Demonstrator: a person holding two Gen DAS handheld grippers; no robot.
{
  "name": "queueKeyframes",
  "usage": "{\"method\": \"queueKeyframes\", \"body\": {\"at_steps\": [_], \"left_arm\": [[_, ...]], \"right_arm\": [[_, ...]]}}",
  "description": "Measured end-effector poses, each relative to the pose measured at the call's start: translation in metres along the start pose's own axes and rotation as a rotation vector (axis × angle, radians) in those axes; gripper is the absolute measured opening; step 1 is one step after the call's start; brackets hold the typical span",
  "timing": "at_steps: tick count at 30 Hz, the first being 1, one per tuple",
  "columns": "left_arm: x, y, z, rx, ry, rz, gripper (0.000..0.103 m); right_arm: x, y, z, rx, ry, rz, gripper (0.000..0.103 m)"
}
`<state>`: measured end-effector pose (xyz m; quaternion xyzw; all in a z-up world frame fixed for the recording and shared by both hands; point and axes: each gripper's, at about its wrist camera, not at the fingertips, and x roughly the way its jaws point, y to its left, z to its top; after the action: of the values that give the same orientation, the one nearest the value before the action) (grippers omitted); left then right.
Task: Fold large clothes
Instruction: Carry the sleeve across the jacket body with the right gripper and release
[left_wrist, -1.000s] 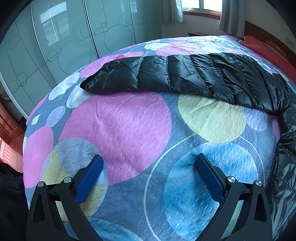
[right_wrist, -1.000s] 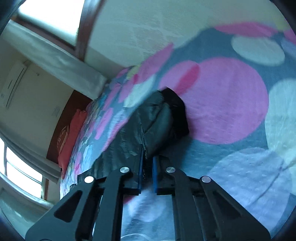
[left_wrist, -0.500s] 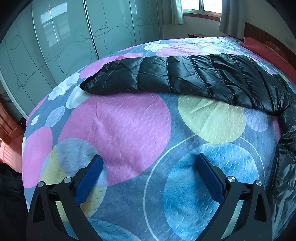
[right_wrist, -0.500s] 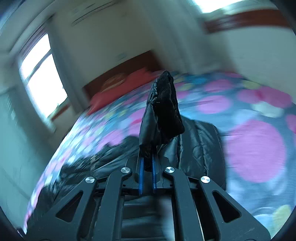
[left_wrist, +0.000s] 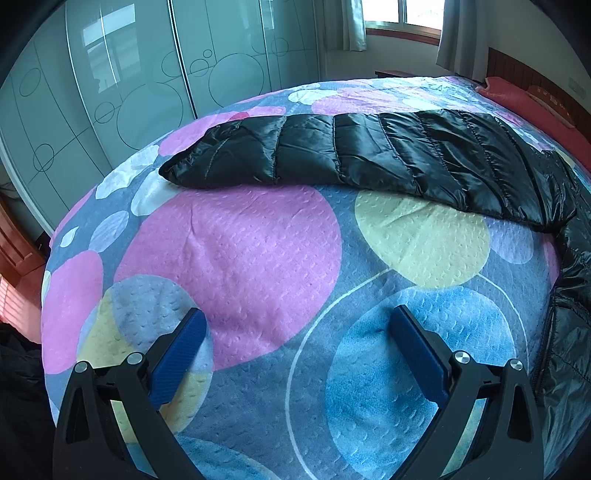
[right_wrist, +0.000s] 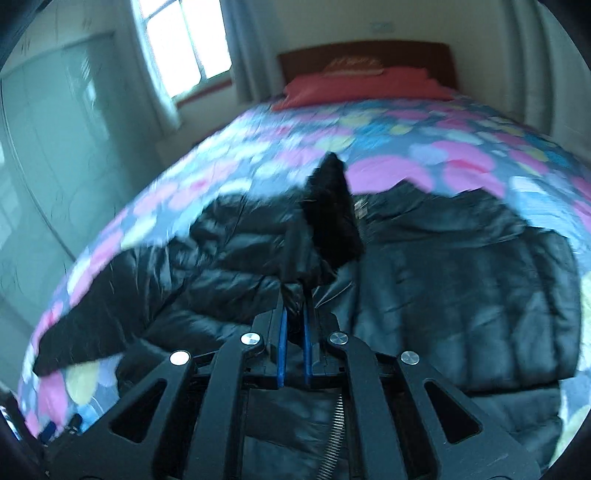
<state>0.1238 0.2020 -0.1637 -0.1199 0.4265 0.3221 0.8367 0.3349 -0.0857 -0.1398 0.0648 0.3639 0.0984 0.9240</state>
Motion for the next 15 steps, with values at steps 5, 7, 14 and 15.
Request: {"method": "queueKeyframes", "body": {"at_steps": [5, 7, 14, 15], "left_arm": [[0.001, 0.000, 0.001, 0.002, -0.001, 0.003, 0.099], [0.000, 0.000, 0.001, 0.003, -0.002, 0.006, 0.099], [0.000, -0.001, 0.001, 0.005, -0.002, 0.008, 0.099], [0.001, -0.001, 0.001, 0.005, -0.002, 0.009, 0.099]], "right_arm": [[0.043, 0.016, -0.006, -0.052, 0.104, 0.004, 0.007], [0.054, 0.021, -0.013, -0.078, 0.150, 0.016, 0.008], [0.026, 0.026, -0.017, -0.086, 0.142, 0.123, 0.051], [0.012, 0.022, -0.016, -0.084, 0.119, 0.139, 0.051]]}}
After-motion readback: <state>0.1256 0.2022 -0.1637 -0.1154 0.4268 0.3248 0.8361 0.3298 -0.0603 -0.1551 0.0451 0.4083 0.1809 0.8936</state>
